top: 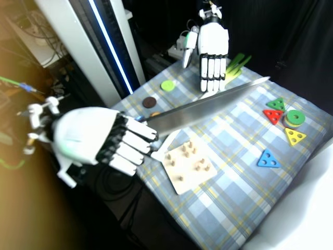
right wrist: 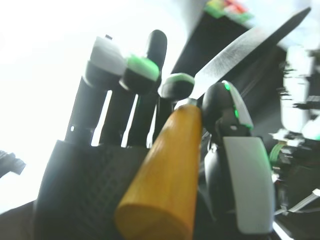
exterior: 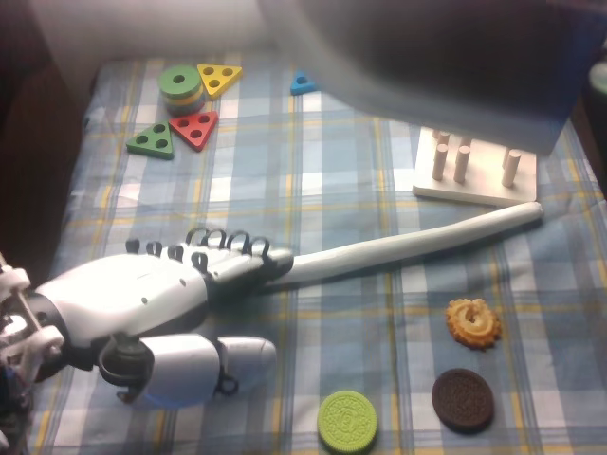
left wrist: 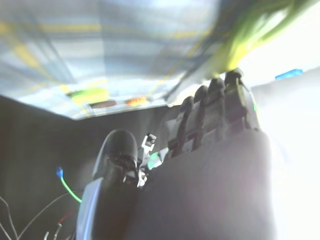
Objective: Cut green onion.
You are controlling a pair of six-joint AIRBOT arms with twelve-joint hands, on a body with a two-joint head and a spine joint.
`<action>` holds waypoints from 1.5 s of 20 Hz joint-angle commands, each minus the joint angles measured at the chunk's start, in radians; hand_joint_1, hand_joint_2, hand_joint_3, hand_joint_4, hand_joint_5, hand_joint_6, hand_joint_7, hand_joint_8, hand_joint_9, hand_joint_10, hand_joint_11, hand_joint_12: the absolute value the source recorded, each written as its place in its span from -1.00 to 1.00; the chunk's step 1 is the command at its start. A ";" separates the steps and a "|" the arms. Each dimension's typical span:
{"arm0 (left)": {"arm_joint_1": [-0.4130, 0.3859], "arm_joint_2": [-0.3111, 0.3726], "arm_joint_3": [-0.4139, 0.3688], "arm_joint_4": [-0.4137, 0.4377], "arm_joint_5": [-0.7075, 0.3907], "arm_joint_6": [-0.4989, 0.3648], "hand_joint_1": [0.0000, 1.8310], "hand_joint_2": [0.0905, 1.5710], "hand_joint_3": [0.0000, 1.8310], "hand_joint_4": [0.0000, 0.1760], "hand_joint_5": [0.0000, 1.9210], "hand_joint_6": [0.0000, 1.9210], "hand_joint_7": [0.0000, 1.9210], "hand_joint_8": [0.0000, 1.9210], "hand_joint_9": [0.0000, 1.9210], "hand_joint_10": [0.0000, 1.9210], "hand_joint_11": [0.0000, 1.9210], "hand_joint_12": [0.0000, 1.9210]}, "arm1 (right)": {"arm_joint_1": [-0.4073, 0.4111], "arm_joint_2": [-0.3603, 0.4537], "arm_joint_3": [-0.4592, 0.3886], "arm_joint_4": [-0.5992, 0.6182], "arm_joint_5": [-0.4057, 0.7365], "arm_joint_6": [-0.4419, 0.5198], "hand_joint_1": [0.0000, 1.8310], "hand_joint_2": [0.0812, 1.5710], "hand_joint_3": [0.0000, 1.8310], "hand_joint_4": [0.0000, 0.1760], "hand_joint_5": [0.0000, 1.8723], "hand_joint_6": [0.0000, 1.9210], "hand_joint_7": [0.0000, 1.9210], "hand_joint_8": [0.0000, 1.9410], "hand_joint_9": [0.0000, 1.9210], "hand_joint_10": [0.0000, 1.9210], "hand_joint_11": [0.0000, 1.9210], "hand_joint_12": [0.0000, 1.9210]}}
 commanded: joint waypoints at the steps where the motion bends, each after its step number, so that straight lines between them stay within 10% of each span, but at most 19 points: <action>1: -0.004 0.010 -0.002 0.002 -0.161 -0.013 -1.00 0.76 -0.99 -1.00 -1.00 -1.00 -1.00 -1.00 -1.00 -1.00 -1.00 -1.00 | 0.020 0.006 0.009 0.019 0.139 0.007 -0.40 0.80 -1.00 -1.00 -0.05 1.00 0.09 1.00 0.15 1.00 0.19 1.00; 17: 0.119 0.155 -0.081 -0.098 -0.735 -0.132 -1.00 0.73 -1.00 -1.00 -1.00 -1.00 -1.00 -1.00 -1.00 -1.00 -1.00 -1.00 | 0.157 0.015 0.065 -0.137 -0.133 0.007 -0.46 0.84 -1.00 -1.00 -0.04 1.00 0.18 1.00 0.29 1.00 0.33 1.00; 22: 0.137 0.154 -0.082 -0.112 -0.739 -0.132 -1.00 0.73 -1.00 -1.00 -1.00 -1.00 -1.00 -1.00 -1.00 -1.00 -1.00 -1.00 | 0.218 0.015 0.078 -0.205 -0.217 0.007 -0.50 0.84 -1.00 -0.21 -0.09 1.00 0.15 1.00 0.29 1.00 0.36 1.00; 24: 0.139 0.154 -0.082 -0.112 -0.739 -0.132 -1.00 0.73 -1.00 -1.00 -1.00 -1.00 -1.00 -1.00 -1.00 -1.00 -1.00 -1.00 | 0.234 0.016 0.083 -0.233 -0.255 0.007 -0.53 0.84 -1.00 0.59 -0.05 1.00 0.18 1.00 0.31 1.00 0.37 1.00; 30: 0.144 0.150 -0.082 -0.122 -0.740 -0.132 -1.00 0.74 -1.00 -1.00 -1.00 -1.00 -1.00 -1.00 -1.00 -1.00 -1.00 -1.00 | 0.291 0.037 0.083 -0.319 -0.355 0.007 -0.49 0.88 -1.00 0.59 -0.03 1.00 0.21 1.00 0.31 1.00 0.35 1.00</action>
